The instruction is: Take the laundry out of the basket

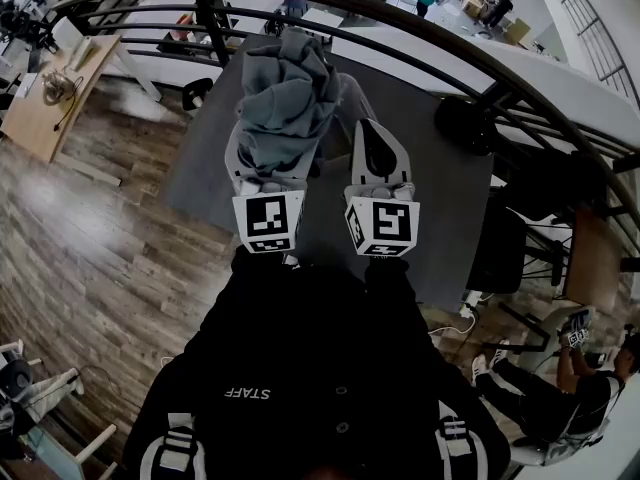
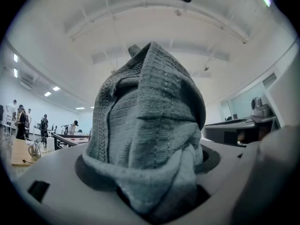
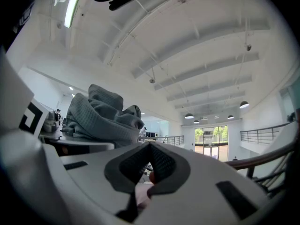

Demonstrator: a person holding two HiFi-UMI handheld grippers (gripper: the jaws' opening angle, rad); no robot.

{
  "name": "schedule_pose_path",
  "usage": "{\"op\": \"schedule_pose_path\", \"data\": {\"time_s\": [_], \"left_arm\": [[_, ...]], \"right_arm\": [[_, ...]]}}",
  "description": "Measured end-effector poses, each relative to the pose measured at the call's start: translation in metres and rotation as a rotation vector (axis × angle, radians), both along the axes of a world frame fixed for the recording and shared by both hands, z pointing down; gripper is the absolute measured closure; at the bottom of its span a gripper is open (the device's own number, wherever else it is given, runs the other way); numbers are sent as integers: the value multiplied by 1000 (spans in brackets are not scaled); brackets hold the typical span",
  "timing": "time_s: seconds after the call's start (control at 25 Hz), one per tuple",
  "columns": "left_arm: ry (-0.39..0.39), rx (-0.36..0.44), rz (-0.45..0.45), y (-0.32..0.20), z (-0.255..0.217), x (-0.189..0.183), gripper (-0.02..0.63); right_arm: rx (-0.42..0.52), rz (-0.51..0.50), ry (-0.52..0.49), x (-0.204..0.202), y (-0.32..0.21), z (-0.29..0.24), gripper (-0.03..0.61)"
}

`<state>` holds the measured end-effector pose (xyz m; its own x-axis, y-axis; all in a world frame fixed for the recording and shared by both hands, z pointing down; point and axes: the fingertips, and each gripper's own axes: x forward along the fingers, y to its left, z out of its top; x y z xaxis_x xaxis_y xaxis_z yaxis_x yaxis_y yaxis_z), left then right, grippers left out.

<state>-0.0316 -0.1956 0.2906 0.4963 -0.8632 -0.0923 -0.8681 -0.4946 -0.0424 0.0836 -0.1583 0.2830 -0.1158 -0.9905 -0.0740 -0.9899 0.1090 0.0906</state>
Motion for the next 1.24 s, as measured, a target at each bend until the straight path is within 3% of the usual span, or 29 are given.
{"op": "schedule_pose_path", "data": {"time_s": [1.24], "left_arm": [[-20, -27, 1, -13, 11, 8, 178]], "right_arm": [[7, 20, -1, 10, -10, 3, 566]]}}
